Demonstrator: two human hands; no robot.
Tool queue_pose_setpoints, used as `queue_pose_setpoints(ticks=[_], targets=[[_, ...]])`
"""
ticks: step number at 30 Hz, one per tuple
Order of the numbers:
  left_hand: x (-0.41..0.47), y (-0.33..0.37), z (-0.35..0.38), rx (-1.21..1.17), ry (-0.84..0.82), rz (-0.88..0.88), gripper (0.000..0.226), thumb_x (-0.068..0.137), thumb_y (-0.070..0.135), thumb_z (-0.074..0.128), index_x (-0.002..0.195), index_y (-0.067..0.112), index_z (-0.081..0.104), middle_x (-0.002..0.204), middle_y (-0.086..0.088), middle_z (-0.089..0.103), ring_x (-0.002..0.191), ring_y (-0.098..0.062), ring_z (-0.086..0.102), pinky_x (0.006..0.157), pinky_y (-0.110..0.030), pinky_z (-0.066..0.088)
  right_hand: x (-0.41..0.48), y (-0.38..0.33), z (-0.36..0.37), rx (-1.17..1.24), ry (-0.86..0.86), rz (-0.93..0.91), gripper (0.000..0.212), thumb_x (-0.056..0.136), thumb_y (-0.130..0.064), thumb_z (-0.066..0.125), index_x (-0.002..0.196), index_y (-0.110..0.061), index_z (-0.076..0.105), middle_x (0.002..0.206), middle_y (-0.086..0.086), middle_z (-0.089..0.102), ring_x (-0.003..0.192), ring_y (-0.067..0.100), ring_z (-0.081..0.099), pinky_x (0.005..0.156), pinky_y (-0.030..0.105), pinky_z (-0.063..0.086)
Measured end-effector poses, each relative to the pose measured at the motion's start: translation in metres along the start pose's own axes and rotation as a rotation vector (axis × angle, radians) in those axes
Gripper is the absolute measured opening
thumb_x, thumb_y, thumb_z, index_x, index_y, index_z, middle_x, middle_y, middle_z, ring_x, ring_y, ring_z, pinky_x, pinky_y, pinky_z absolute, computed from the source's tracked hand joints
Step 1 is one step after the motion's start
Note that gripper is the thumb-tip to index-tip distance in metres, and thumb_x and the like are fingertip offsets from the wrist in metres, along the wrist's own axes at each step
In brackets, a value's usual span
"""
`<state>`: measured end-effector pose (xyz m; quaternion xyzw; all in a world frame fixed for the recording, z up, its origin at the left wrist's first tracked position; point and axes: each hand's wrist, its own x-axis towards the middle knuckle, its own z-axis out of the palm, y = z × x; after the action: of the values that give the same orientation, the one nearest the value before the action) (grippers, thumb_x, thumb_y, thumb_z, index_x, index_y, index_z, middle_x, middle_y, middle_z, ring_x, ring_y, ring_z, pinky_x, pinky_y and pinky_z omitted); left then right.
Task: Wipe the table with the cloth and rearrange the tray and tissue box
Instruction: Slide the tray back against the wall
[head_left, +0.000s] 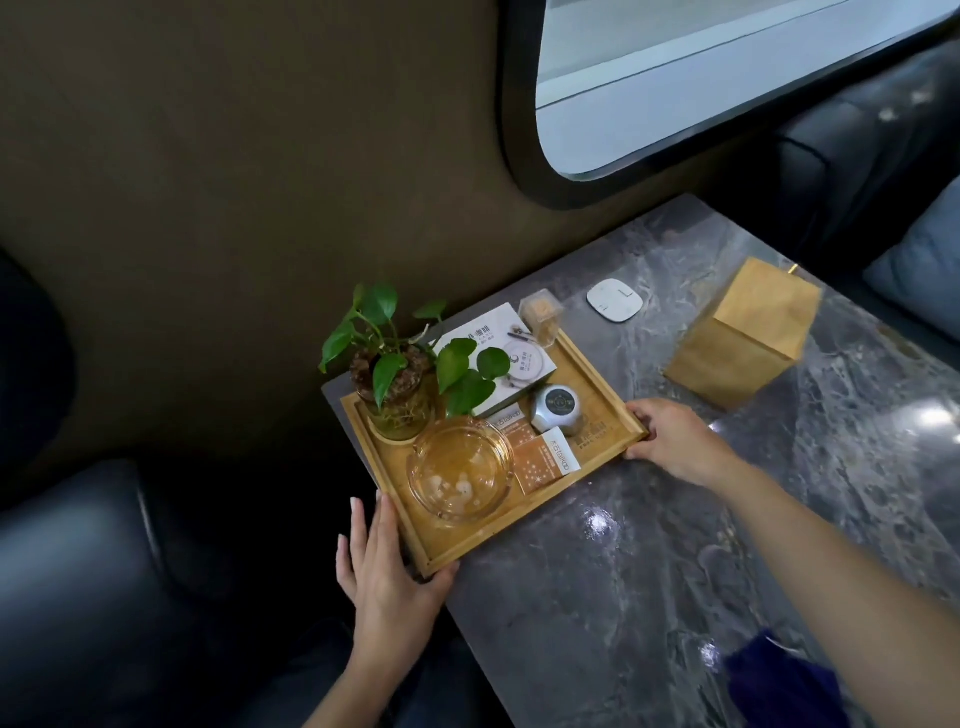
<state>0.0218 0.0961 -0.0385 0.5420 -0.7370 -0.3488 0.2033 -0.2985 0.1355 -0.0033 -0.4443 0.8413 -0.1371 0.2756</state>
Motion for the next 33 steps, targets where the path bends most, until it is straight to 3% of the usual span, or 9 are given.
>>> queue_pose_setpoints(ticks=[4, 9, 14, 19, 24, 27, 31, 33], targets=[[0.018, -0.004, -0.004, 0.012, 0.007, -0.010, 0.098, 0.074, 0.030, 0.074, 0.147, 0.014, 0.011, 0.157, 0.002, 0.011, 0.135, 0.003, -0.016, 0.107, -0.018, -0.022, 0.019, -0.014, -0.001, -0.002, -0.013, -0.014, 0.040, 0.065, -0.004, 0.077, 0.103, -0.012, 0.065, 0.092, 0.006, 0.070, 0.077, 0.019, 0.058, 0.081, 0.039, 0.051], [0.036, -0.007, -0.008, -0.009, 0.021, -0.012, 0.098, 0.073, 0.030, 0.075, 0.147, 0.015, 0.012, 0.158, 0.001, 0.012, 0.135, 0.004, -0.014, 0.101, -0.007, -0.026, 0.037, -0.026, -0.001, -0.018, -0.028, -0.011, 0.037, 0.066, -0.006, 0.077, 0.100, -0.015, 0.065, 0.095, 0.007, 0.070, 0.080, 0.021, 0.060, 0.081, 0.040, 0.051], [0.050, -0.010, -0.013, -0.008, -0.005, -0.034, 0.101, 0.072, 0.035, 0.075, 0.147, 0.014, 0.011, 0.158, 0.000, 0.012, 0.136, 0.002, -0.014, 0.112, -0.027, -0.017, 0.048, -0.036, -0.001, -0.017, -0.031, 0.019, 0.040, 0.068, -0.006, 0.076, 0.105, -0.012, 0.063, 0.101, 0.008, 0.067, 0.088, 0.024, 0.060, 0.083, 0.037, 0.048], [0.053, -0.010, -0.013, -0.004, -0.018, -0.025, 0.103, 0.063, 0.048, 0.062, 0.147, 0.015, 0.012, 0.158, 0.001, 0.012, 0.136, 0.003, -0.015, 0.111, -0.025, -0.018, 0.055, -0.039, -0.002, -0.026, -0.035, 0.027, 0.039, 0.066, -0.005, 0.077, 0.102, -0.010, 0.063, 0.101, 0.012, 0.067, 0.093, 0.027, 0.061, 0.087, 0.042, 0.049], [0.052, -0.009, -0.013, 0.001, -0.029, -0.037, 0.105, 0.067, 0.043, 0.072, 0.147, 0.014, 0.010, 0.158, 0.000, 0.012, 0.137, 0.001, -0.013, 0.112, -0.027, -0.015, 0.055, -0.039, -0.001, -0.036, -0.035, 0.033, 0.040, 0.066, -0.006, 0.077, 0.103, -0.013, 0.063, 0.101, 0.012, 0.067, 0.094, 0.027, 0.061, 0.087, 0.042, 0.049], [0.054, -0.008, -0.015, 0.002, -0.039, -0.051, 0.103, 0.072, 0.033, 0.075, 0.147, 0.014, 0.009, 0.158, -0.003, 0.013, 0.143, -0.008, -0.005, 0.116, -0.033, -0.004, 0.053, -0.042, -0.003, -0.050, -0.036, 0.037, 0.039, 0.068, -0.007, 0.076, 0.103, -0.013, 0.061, 0.103, 0.011, 0.066, 0.094, 0.028, 0.060, 0.086, 0.040, 0.048], [0.056, -0.001, -0.020, 0.062, -0.091, -0.120, 0.102, 0.073, 0.034, 0.074, 0.147, 0.014, 0.007, 0.158, -0.005, 0.013, 0.146, -0.019, 0.005, 0.118, -0.038, 0.006, 0.049, -0.045, -0.006, -0.106, -0.062, 0.053, 0.032, 0.071, -0.013, 0.075, 0.100, -0.011, 0.060, 0.102, 0.012, 0.065, 0.091, 0.027, 0.059, 0.079, 0.036, 0.047], [0.056, 0.006, -0.022, 0.092, -0.114, -0.162, 0.094, 0.076, 0.036, 0.070, 0.147, 0.013, 0.012, 0.157, -0.007, 0.014, 0.146, -0.022, 0.007, 0.118, -0.042, 0.008, 0.047, -0.045, -0.009, -0.123, -0.063, 0.056, 0.034, 0.072, -0.019, 0.074, 0.101, -0.010, 0.058, 0.107, 0.013, 0.063, 0.096, 0.028, 0.059, 0.085, 0.040, 0.048]])
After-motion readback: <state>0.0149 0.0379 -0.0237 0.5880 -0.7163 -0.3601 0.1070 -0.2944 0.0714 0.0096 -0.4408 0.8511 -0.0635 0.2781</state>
